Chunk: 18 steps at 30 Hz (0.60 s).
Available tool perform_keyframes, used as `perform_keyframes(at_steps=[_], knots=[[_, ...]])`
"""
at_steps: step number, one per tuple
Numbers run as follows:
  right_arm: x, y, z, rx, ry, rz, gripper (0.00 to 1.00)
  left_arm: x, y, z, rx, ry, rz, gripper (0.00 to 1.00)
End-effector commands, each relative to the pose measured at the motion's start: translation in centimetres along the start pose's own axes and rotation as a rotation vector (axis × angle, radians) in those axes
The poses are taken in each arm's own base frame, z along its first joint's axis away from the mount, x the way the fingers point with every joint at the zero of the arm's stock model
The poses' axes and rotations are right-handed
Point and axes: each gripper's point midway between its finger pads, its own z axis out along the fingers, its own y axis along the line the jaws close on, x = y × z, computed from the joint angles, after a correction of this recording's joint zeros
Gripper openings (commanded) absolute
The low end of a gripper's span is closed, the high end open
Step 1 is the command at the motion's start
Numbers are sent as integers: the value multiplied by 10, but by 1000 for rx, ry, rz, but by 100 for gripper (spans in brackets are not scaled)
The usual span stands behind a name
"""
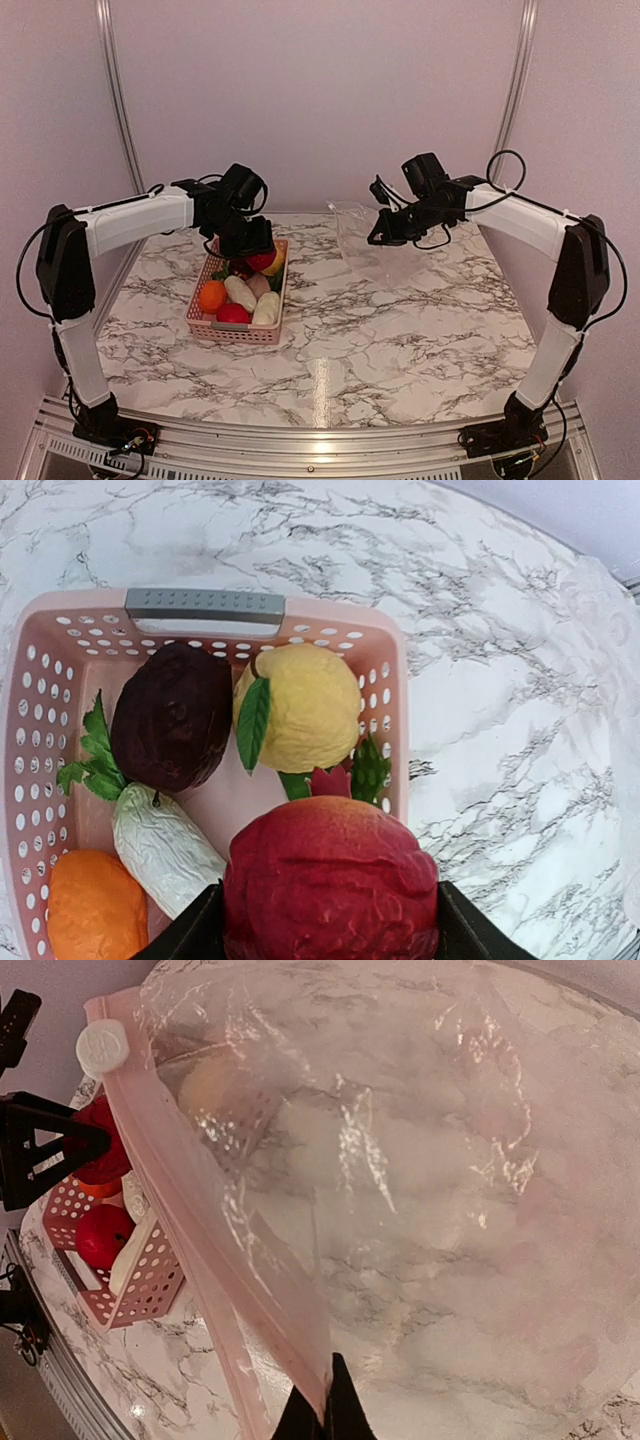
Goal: Place the food in the zip-top bag and seal the zipper
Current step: Pick up the fake fruit from the bin, then place the fake fruit in the zipper food storage bag.
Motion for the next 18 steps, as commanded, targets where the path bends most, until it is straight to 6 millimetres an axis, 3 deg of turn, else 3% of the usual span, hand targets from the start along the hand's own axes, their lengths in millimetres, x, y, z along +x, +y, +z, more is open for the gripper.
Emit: perform_keyframes(at_steps=[1,5,8,12,14,18], knots=[[-9,21,1,-44,-8,11,0,-30,-32,-52,150,-106,1,59],[-11,28,5,-67,0,20,0,-45,-78,-90,374,-206,54,54],[-16,32,5,-81,-2,27,0,-37,-128,-125,625,-306,182,50],[-22,35,5,-96,-7,39,0,-18,-170,-166,882,-390,274,45],[-25,39,3,-112,-10,49,0,-11,-181,-172,946,-398,285,42],[-30,48,0,-153,-20,75,0,-2,-199,-164,986,-356,303,37]])
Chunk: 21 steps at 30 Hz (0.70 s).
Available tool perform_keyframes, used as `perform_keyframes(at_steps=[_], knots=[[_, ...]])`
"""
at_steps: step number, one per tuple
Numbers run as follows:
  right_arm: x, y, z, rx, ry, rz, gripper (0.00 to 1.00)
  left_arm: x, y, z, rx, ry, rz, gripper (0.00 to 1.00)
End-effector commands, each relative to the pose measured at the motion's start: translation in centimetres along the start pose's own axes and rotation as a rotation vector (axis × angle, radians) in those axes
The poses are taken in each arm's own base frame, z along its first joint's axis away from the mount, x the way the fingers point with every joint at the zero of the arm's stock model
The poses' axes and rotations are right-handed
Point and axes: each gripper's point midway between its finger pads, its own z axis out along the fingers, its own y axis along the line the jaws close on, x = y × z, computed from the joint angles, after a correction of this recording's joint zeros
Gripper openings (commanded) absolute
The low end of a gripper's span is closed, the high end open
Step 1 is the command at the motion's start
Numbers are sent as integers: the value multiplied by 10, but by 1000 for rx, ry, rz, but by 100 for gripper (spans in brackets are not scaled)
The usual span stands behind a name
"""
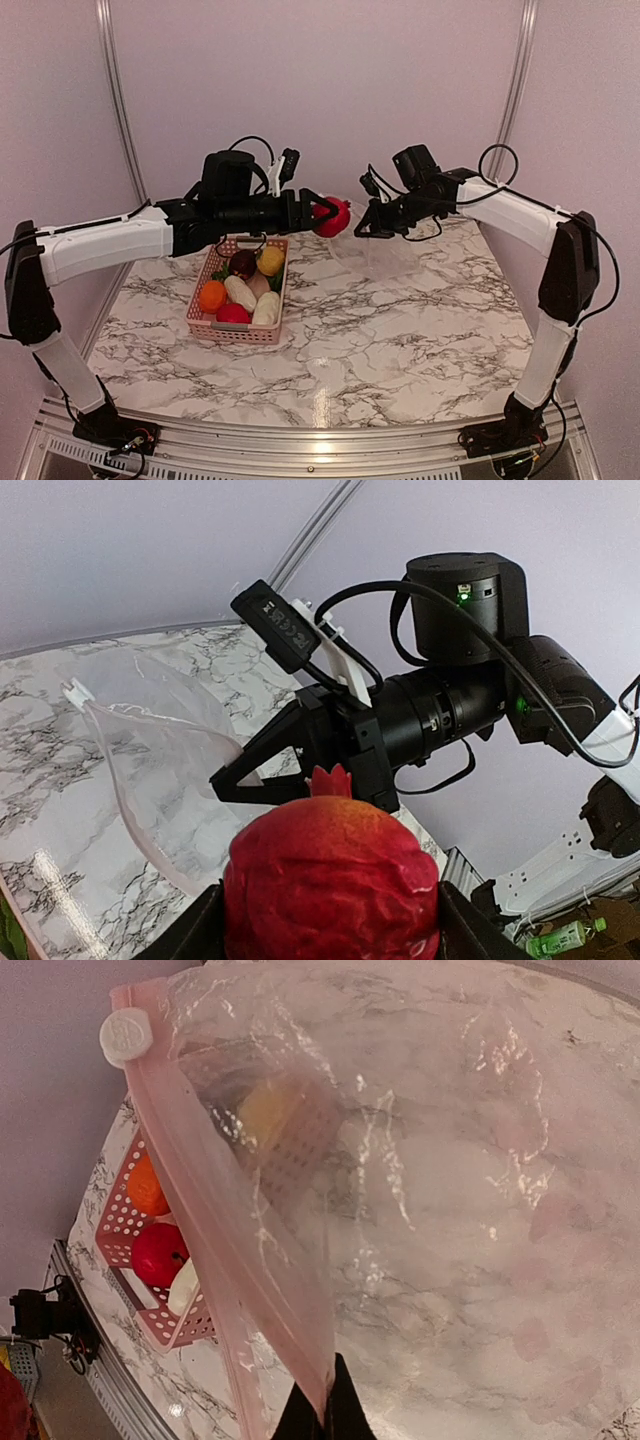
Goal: Place the food in the zip-top bag and seal the zipper
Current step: Place the fake fruit in the zipper food storage bag.
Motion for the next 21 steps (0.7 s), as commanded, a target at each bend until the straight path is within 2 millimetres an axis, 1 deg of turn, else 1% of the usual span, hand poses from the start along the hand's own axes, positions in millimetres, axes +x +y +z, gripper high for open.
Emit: perform_keyframes(at_steps=[1,4,6,10,15,17,19,21], knots=[[-14,22,-7,-69,-24,31,0,-12,-26,15,135,-40,51,37],[-17,28,-11,-93,-35,53,0,-5,-19,25,102,-13,38,37],[-19,31,-14,-103,-39,62,0,-2,-12,29,79,-9,30,34],[-23,37,-22,-109,-41,72,0,5,10,35,-18,-6,13,27],[-30,41,-36,-94,-71,83,0,13,30,41,-95,4,-27,25],[-31,46,-38,-115,-73,95,0,15,38,45,-126,9,-48,25],[-30,47,-38,-127,-67,113,0,15,41,50,-137,10,-68,24],[-28,44,-36,-114,-57,138,0,14,43,55,-142,9,-91,21]])
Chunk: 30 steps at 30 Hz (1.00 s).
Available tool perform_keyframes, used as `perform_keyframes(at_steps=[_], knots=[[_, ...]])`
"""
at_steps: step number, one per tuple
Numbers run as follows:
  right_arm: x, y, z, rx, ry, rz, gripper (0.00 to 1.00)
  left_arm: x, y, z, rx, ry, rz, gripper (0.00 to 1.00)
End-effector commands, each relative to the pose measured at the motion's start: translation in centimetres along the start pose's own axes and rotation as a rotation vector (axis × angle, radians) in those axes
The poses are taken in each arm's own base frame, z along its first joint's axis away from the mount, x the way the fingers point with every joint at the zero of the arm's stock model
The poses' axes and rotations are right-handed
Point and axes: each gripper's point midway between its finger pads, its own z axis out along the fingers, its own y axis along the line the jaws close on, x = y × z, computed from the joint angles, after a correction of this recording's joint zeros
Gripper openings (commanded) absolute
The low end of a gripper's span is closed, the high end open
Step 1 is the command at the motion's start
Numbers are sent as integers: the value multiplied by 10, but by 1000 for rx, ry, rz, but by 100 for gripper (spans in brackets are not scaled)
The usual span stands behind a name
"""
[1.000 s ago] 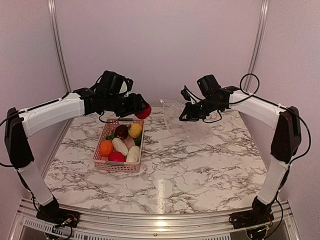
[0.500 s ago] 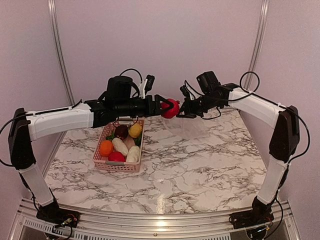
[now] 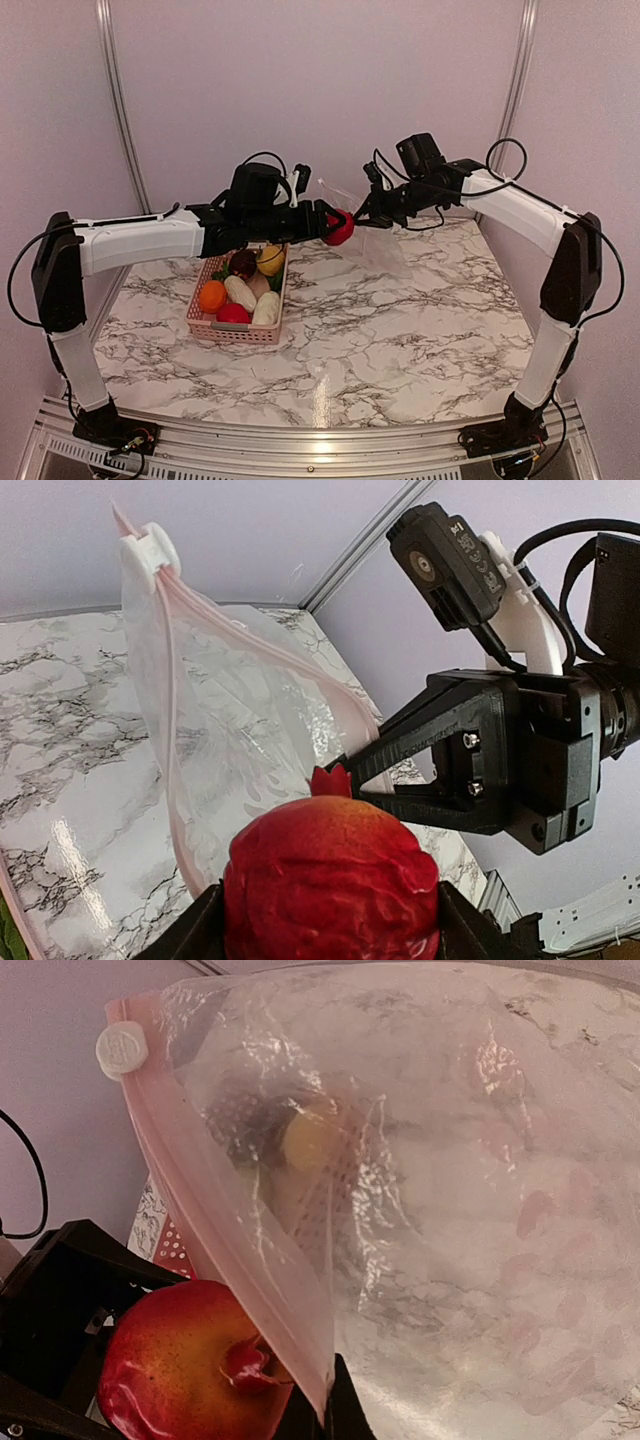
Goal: Place the food in the zip-top bag and seal the zipper
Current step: Place the fake fruit in the zipper food storage bag.
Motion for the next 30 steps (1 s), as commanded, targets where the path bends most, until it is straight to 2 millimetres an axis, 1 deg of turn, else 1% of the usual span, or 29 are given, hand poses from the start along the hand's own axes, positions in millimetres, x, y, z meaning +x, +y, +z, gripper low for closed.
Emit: perform_keyframes(at_steps=[1,4,5,7,10,13,15,16,18,21,22,26,28,30], knots=[[-7,21,-16,-33,-21,29,0,-1,11,14,-60,3,-62,19],[-7,22,-18,-27,-23,36,0,-5,23,23,-116,-5,-110,14],[-8,22,-19,-22,-23,43,0,-2,31,25,-158,0,-140,13],[-10,25,-25,-11,-17,59,0,-4,46,26,-227,-14,-218,11],[-18,36,-38,-11,-34,59,0,-8,52,33,-252,-22,-274,11],[-20,40,-42,-22,-44,63,0,-11,47,41,-223,-21,-286,13],[-16,39,-39,-29,-33,65,0,-14,36,44,-162,-25,-292,21],[-14,36,-36,-28,-26,65,0,-15,31,45,-136,-22,-292,28],[-12,33,-34,-22,-22,60,0,-25,16,44,-71,-50,-275,43],[-15,30,-35,-5,-33,50,0,-39,-2,35,-12,-82,-223,63],[-16,29,-36,-2,-35,51,0,-47,-10,29,11,-100,-199,70],[-21,17,-39,9,-42,67,0,-69,-24,9,17,-159,-144,82],[-27,9,-45,20,-58,79,0,-77,-33,1,34,-173,-132,90],[-34,1,-53,28,-78,87,0,-81,-40,-5,56,-179,-134,92]])
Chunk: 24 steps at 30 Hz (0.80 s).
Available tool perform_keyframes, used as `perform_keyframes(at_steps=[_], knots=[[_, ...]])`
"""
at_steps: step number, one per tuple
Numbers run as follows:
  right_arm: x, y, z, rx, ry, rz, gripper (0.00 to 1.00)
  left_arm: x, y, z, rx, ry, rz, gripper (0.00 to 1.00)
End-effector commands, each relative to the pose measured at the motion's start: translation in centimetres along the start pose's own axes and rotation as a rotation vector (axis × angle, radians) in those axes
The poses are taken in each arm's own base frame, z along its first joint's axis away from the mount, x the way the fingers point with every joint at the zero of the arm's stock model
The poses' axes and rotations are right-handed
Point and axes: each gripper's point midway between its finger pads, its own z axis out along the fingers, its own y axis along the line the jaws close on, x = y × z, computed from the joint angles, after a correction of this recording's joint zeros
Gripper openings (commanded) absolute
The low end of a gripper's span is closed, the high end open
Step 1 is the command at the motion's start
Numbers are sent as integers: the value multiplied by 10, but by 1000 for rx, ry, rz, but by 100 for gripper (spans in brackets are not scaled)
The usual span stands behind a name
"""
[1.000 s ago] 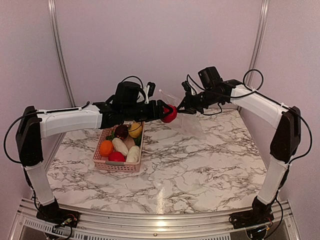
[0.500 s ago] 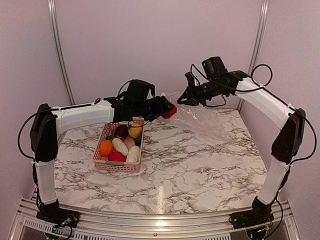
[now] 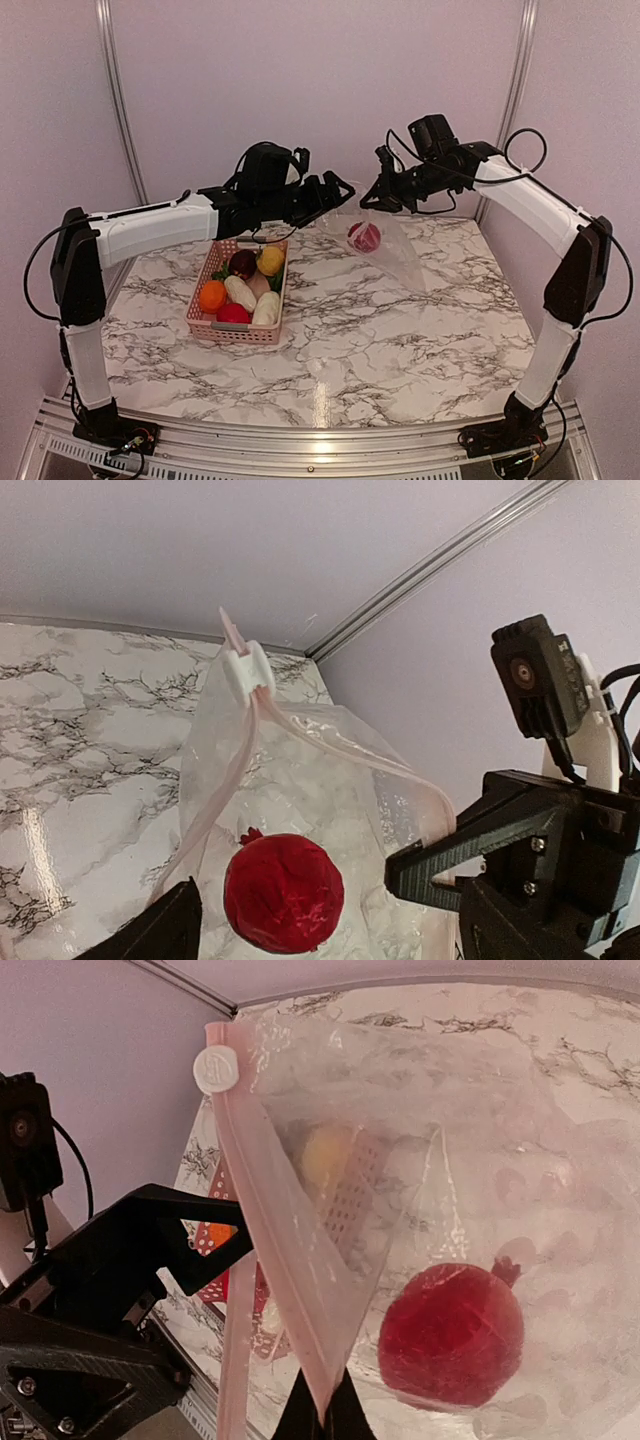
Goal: Place the food in the zip-top bag and seal the zipper
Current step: Place the fake fruit in the zipper food storage bag.
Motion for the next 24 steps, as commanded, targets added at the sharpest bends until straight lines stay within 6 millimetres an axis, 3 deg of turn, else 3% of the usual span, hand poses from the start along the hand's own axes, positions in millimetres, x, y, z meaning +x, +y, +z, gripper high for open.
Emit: perform_keyframes(at_steps=[1,6,8,13,20,24], knots=[[-17,-14,-18,18,-42,12,0,-35,-52,-34,126,-86,45,93],[-27,-31,-22,58,-52,2,0,-53,-74,-57,178,-137,76,96],[-28,-34,-22,59,-53,1,0,-59,-72,-67,137,-159,107,96],[-48,-37,-40,110,-93,-32,0,-77,-19,-101,-134,-225,175,99],[-70,-56,-72,242,-148,-79,0,-57,76,-142,-347,-152,26,99],[-75,-82,-85,361,-138,-96,0,-46,88,-160,-362,-167,60,99]])
